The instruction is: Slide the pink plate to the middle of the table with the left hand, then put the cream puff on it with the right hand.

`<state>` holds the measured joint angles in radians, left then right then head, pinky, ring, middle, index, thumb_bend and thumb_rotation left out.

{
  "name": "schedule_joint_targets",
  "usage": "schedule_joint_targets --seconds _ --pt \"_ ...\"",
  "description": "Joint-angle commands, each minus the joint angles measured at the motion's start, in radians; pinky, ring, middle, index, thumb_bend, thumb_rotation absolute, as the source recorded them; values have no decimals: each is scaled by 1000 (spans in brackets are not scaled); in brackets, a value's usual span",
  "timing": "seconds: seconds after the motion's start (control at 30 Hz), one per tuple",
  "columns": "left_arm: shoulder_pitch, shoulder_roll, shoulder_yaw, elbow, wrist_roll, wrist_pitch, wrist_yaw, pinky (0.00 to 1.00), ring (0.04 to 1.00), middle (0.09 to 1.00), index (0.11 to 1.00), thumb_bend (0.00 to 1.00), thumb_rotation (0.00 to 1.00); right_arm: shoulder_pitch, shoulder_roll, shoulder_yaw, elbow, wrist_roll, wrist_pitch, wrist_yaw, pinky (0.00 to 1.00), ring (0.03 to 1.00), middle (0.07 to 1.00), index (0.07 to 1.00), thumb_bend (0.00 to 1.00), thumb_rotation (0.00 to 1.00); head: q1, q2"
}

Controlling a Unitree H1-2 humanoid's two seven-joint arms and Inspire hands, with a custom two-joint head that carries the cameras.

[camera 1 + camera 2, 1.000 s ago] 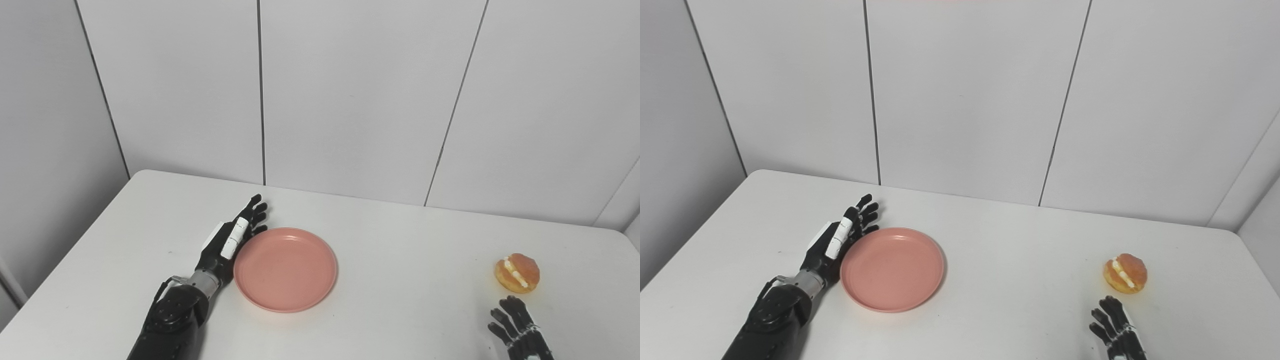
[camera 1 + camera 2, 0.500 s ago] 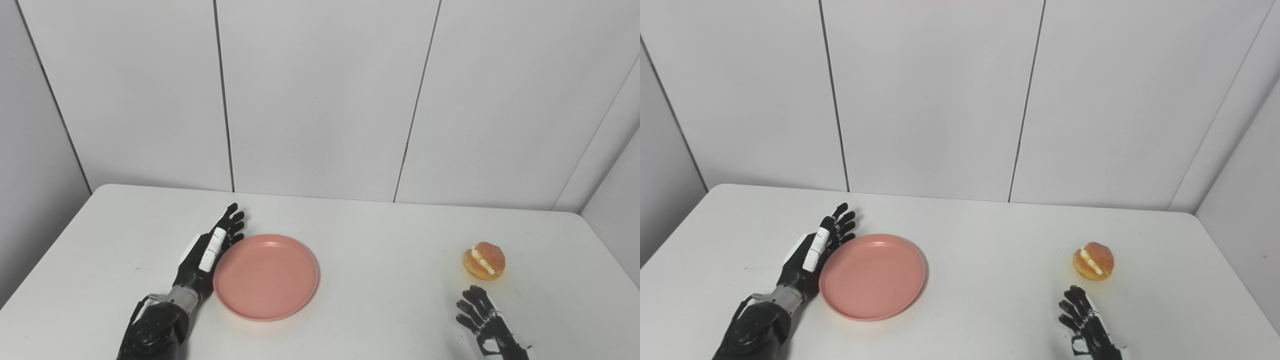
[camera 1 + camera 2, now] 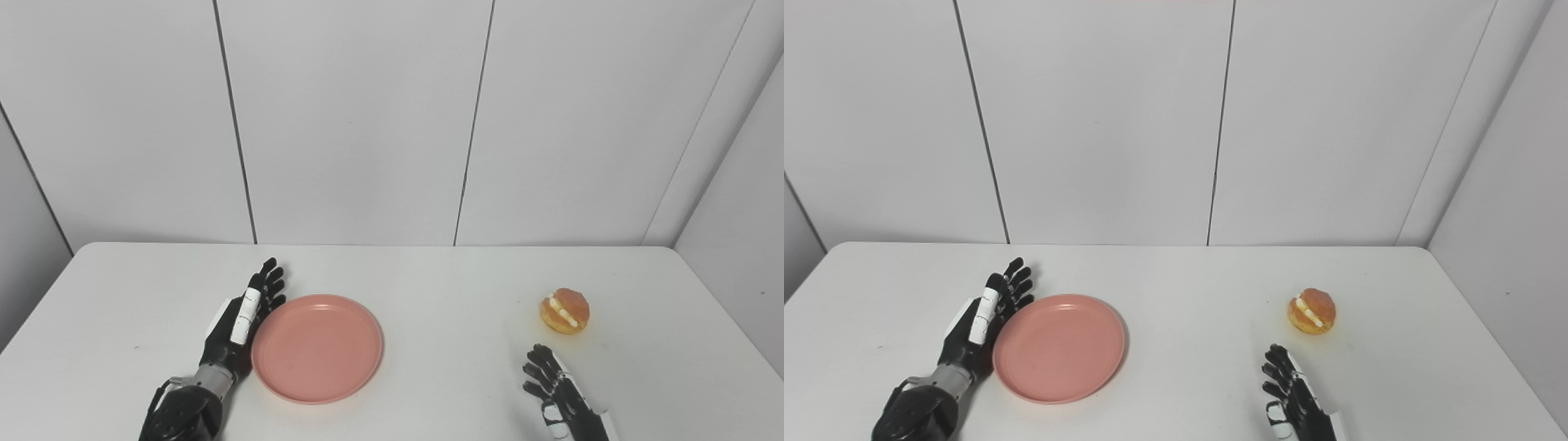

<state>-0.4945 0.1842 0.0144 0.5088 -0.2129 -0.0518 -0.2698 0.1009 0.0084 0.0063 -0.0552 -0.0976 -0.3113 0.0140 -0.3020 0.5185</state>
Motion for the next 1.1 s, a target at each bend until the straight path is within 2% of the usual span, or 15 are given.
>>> schedule_joint_targets --seconds 0.0,0.07,0.3,0.37,0.57,0.73,0.87,0.93,1.07 --pt "12 -56 -47 -2 2 68 -41 968 988 988 1000 972 927 13 48 36 39 -6 -3 -15 827 870 897 902 773 935 0 1" --pt "15 -63 -45 -12 -6 74 -43 975 992 989 1000 964 919 12 55 42 40 -15 -3 -20 831 872 899 904 771 934 -34 2" --pt "33 -81 -49 -50 -13 93 -48 966 999 993 1000 941 926 9 74 54 41 -33 5 -34 838 870 899 898 779 929 -75 2" --pt "41 -91 -52 -65 -16 105 -44 988 1000 997 1000 952 924 11 77 59 38 -35 9 -35 845 872 904 898 784 928 -79 2" --pt "56 -102 -64 -87 -14 123 -37 967 987 986 1000 973 924 17 83 65 27 -51 18 -44 845 872 904 900 799 930 -91 6" --pt "65 -94 -64 -95 -32 132 -48 998 1000 995 1000 931 922 21 87 70 20 -61 23 -49 841 869 900 899 785 928 -118 10" --pt "71 -77 -68 -92 -13 120 -46 962 1000 993 1000 913 937 24 90 71 14 -68 31 -49 844 874 904 903 789 926 -130 12" --pt "75 -68 -69 -89 -5 113 -46 920 991 983 1000 920 954 28 88 69 8 -66 39 -47 849 879 908 904 798 927 -127 13" --pt "80 -55 -69 -87 0 99 -54 933 988 982 1000 959 963 40 78 68 -9 -54 55 -39 850 885 914 907 814 915 -110 14"
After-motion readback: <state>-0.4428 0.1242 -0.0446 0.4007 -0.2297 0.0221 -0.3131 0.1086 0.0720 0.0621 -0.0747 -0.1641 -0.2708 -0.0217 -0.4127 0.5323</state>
